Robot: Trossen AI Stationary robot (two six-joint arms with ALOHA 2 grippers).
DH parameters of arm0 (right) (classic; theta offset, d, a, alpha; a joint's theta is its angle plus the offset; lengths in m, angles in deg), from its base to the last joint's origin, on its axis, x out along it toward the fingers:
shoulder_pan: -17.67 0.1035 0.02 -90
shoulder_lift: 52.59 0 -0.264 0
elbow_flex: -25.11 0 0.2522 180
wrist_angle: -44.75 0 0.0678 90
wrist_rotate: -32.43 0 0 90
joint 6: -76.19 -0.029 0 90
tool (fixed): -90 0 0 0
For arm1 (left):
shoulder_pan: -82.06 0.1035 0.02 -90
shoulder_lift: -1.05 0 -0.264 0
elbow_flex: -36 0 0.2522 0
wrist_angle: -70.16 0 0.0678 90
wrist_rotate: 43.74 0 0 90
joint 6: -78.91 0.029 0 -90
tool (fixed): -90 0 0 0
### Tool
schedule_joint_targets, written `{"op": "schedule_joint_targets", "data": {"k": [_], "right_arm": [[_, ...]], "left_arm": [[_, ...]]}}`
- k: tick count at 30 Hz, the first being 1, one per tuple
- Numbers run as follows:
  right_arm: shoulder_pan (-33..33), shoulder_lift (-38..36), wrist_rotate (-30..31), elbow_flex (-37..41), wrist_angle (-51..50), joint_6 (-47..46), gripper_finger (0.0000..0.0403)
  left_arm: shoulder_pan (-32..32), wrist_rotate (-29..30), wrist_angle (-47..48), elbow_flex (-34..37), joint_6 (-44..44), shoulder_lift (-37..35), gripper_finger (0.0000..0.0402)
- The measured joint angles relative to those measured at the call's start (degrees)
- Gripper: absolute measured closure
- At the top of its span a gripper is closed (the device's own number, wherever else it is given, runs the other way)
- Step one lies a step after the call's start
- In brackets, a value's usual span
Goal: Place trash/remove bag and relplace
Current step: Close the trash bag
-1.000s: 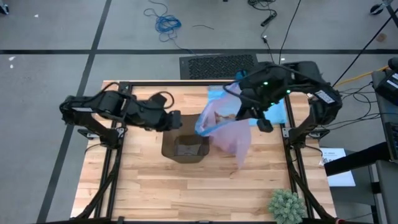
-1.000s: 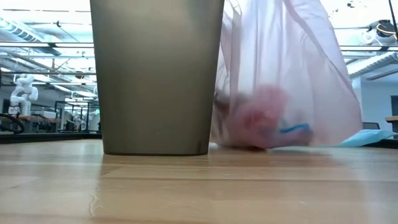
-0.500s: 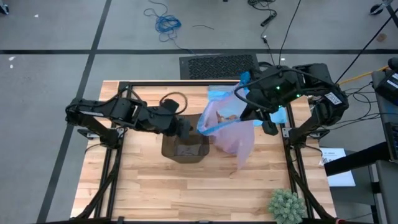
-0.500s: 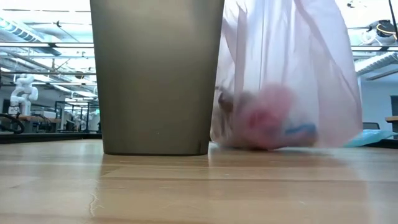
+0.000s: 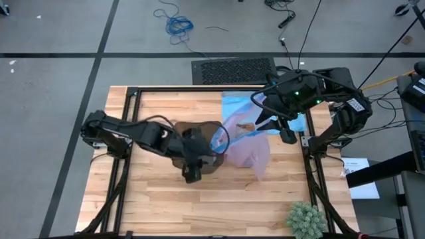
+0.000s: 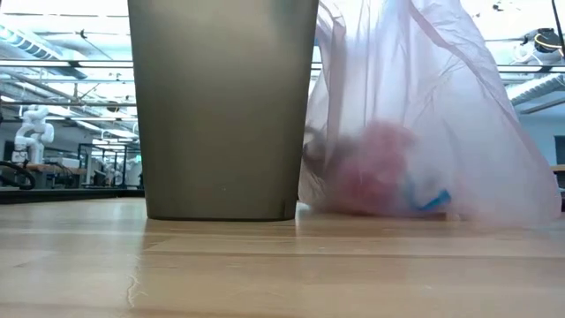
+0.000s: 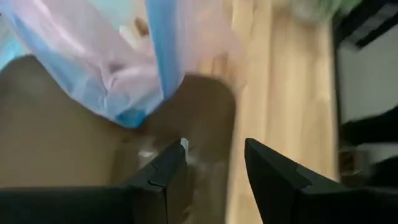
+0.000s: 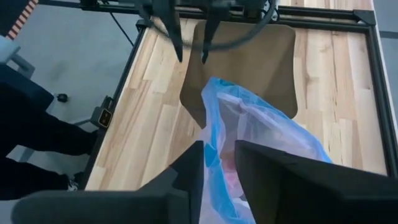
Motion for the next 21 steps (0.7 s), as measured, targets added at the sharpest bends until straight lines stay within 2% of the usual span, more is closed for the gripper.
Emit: {"op": "schedule_joint_targets", "data": {"k": [5, 8, 12, 21], "right_arm": [[0.0, 0.01, -0.02, 0.0, 0.03, -1.15, 0.0314], [0.0, 0.02, -0.07, 0.0, 0.05, -1.34, 0.0314], [0.0, 0.01, -0.04, 0.0, 0.29, -1.53, 0.0314], [0.0, 0.02, -0.04, 0.0, 1.03, -1.54, 0.0314]], "left_arm": [[-0.61, 6.07, 5.3, 0.0, 1.36, 1.92, 0.0241], [-0.61, 9.49, 4.37, 0.0, 1.63, 1.96, 0.0241], [-0.59, 12.61, 1.08, 0.0, 7.08, 1.96, 0.0241], [0.99, 13.11, 1.14, -0.04, 14.89, 5.13, 0.0241]]}}
